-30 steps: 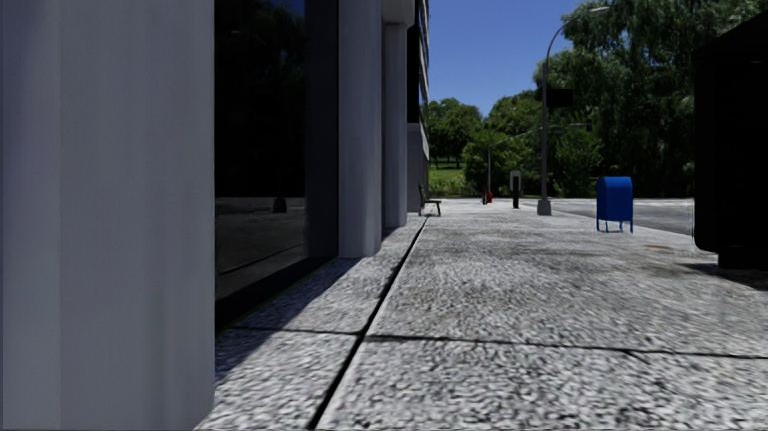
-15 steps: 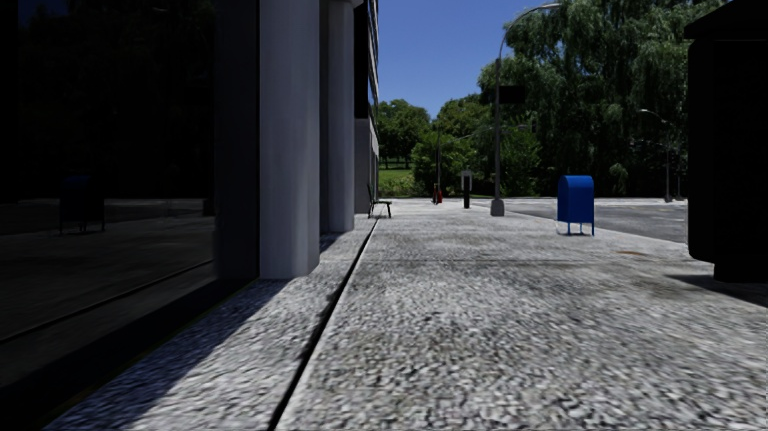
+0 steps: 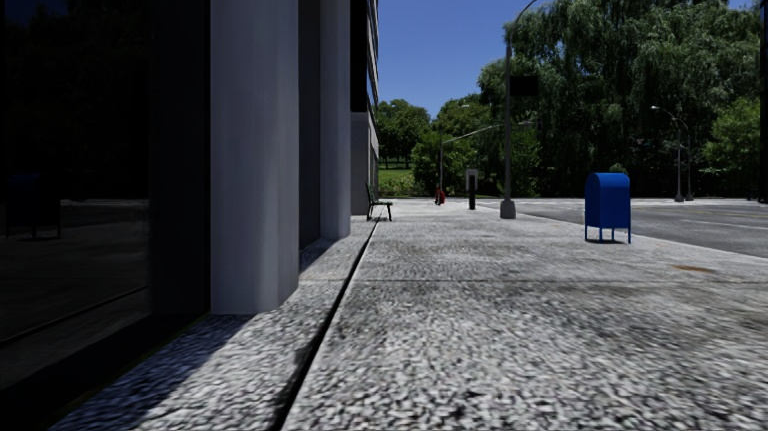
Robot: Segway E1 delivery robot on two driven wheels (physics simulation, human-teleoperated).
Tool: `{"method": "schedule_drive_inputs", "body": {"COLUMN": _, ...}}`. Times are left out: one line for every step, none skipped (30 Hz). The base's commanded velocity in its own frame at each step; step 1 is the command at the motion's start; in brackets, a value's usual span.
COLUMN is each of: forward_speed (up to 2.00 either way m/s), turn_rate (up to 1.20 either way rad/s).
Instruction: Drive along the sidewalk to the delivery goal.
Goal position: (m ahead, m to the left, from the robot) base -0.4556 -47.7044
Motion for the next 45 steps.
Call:
{"method": "schedule_drive_inputs", "body": {"forward_speed": 2.00, "turn_rate": 0.00}}
{"method": "schedule_drive_inputs", "body": {"forward_speed": 2.00, "turn_rate": 0.00}}
{"method": "schedule_drive_inputs", "body": {"forward_speed": 2.00, "turn_rate": 0.00}}
{"method": "schedule_drive_inputs", "body": {"forward_speed": 2.00, "turn_rate": 0.00}}
{"method": "schedule_drive_inputs", "body": {"forward_speed": 2.00, "turn_rate": 0.00}}
{"method": "schedule_drive_inputs", "body": {"forward_speed": 2.00, "turn_rate": 0.00}}
{"method": "schedule_drive_inputs", "body": {"forward_speed": 2.00, "turn_rate": 0.00}}
{"method": "schedule_drive_inputs", "body": {"forward_speed": 2.00, "turn_rate": 0.00}}
{"method": "schedule_drive_inputs", "body": {"forward_speed": 2.00, "turn_rate": 0.00}}
{"method": "schedule_drive_inputs", "body": {"forward_speed": 2.00, "turn_rate": 0.00}}
{"method": "schedule_drive_inputs", "body": {"forward_speed": 2.00, "turn_rate": 0.00}}
{"method": "schedule_drive_inputs", "body": {"forward_speed": 2.00, "turn_rate": 0.00}}
{"method": "schedule_drive_inputs", "body": {"forward_speed": 2.00, "turn_rate": 0.00}}
{"method": "schedule_drive_inputs", "body": {"forward_speed": 2.00, "turn_rate": 0.00}}
{"method": "schedule_drive_inputs", "body": {"forward_speed": 2.00, "turn_rate": 0.00}}
{"method": "schedule_drive_inputs", "body": {"forward_speed": 2.00, "turn_rate": 0.00}}
{"method": "schedule_drive_inputs", "body": {"forward_speed": 2.00, "turn_rate": 0.00}}
{"method": "schedule_drive_inputs", "body": {"forward_speed": 2.00, "turn_rate": 0.00}}
{"method": "schedule_drive_inputs", "body": {"forward_speed": 2.00, "turn_rate": 0.00}}
{"method": "schedule_drive_inputs", "body": {"forward_speed": 2.00, "turn_rate": 0.00}}
{"method": "schedule_drive_inputs", "body": {"forward_speed": 2.00, "turn_rate": 0.00}}
{"method": "schedule_drive_inputs", "body": {"forward_speed": 2.00, "turn_rate": 0.00}}
{"method": "schedule_drive_inputs", "body": {"forward_speed": 2.00, "turn_rate": 0.00}}
{"method": "schedule_drive_inputs", "body": {"forward_speed": 2.00, "turn_rate": 0.00}}
{"method": "schedule_drive_inputs", "body": {"forward_speed": 2.00, "turn_rate": 0.00}}
{"method": "schedule_drive_inputs", "body": {"forward_speed": 2.00, "turn_rate": 0.00}}
{"method": "schedule_drive_inputs", "body": {"forward_speed": 2.00, "turn_rate": 0.00}}
{"method": "schedule_drive_inputs", "body": {"forward_speed": 2.00, "turn_rate": 0.00}}
{"method": "schedule_drive_inputs", "body": {"forward_speed": 2.00, "turn_rate": 0.00}}
{"method": "schedule_drive_inputs", "body": {"forward_speed": 2.00, "turn_rate": 0.00}}
{"method": "schedule_drive_inputs", "body": {"forward_speed": 2.00, "turn_rate": -0.48}}
{"method": "schedule_drive_inputs", "body": {"forward_speed": 2.00, "turn_rate": -0.76}}
{"method": "schedule_drive_inputs", "body": {"forward_speed": 2.00, "turn_rate": -0.93}}
{"method": "schedule_drive_inputs", "body": {"forward_speed": 2.00, "turn_rate": -0.98}}
{"method": "schedule_drive_inputs", "body": {"forward_speed": 2.00, "turn_rate": -1.08}}
{"method": "schedule_drive_inputs", "body": {"forward_speed": 2.00, "turn_rate": -1.06}}
{"method": "schedule_drive_inputs", "body": {"forward_speed": 2.00, "turn_rate": -0.24}}
{"method": "schedule_drive_inputs", "body": {"forward_speed": 2.00, "turn_rate": -0.24}}
{"method": "schedule_drive_inputs", "body": {"forward_speed": 2.00, "turn_rate": -0.02}}
{"method": "schedule_drive_inputs", "body": {"forward_speed": 2.00, "turn_rate": 0.00}}
{"method": "schedule_drive_inputs", "body": {"forward_speed": 2.00, "turn_rate": 0.00}}
{"method": "schedule_drive_inputs", "body": {"forward_speed": 2.00, "turn_rate": 0.00}}
{"method": "schedule_drive_inputs", "body": {"forward_speed": 2.00, "turn_rate": 0.00}}
{"method": "schedule_drive_inputs", "body": {"forward_speed": 2.00, "turn_rate": 0.00}}
{"method": "schedule_drive_inputs", "body": {"forward_speed": 2.00, "turn_rate": 0.00}}
